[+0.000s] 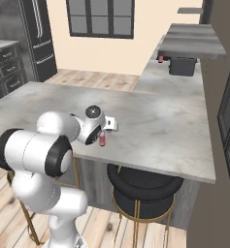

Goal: Place the large bottle from the dining counter next to the other large bottle outside the sink, and place the small bottle from the dining counter next to the other small bottle inside the sink.

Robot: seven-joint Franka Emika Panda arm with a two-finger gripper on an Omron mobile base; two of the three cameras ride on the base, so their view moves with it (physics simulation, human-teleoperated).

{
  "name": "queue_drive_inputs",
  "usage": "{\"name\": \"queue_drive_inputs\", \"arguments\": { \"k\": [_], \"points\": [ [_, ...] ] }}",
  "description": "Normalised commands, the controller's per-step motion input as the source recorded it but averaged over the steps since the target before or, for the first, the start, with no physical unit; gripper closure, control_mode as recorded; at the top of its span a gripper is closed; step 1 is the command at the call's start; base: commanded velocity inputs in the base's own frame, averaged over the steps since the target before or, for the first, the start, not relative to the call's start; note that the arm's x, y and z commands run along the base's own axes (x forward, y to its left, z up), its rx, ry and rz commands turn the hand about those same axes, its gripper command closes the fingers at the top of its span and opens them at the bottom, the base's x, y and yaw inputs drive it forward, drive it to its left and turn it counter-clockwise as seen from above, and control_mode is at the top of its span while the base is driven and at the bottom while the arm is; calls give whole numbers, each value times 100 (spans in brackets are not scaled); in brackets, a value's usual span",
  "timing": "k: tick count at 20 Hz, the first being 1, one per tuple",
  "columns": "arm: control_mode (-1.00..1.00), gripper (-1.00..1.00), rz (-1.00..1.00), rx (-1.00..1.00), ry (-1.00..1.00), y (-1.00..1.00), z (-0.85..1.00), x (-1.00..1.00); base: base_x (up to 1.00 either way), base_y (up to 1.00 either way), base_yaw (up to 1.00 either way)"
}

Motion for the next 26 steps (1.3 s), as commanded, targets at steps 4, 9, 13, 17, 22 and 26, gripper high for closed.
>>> {"name": "queue_drive_inputs", "arguments": {
  "k": [4, 9, 13, 17, 22, 26],
  "points": [
    [-100, -100, 0, 0, 0, 0, -12, 30, 0, 0, 0],
    [-100, -100, 0, 0, 0, 0, -15, 17, 0, 0, 0],
    [-100, -100, 0, 0, 0, 0, -16, 13, 0, 0, 0],
    [-100, -100, 0, 0, 0, 0, -14, 18, 0, 0, 0],
    [-100, 100, 0, 0, 0, 0, -10, 27, 0, 0, 0],
    [-100, 100, 0, 0, 0, 0, -11, 23, 0, 0, 0]
  ]
}}
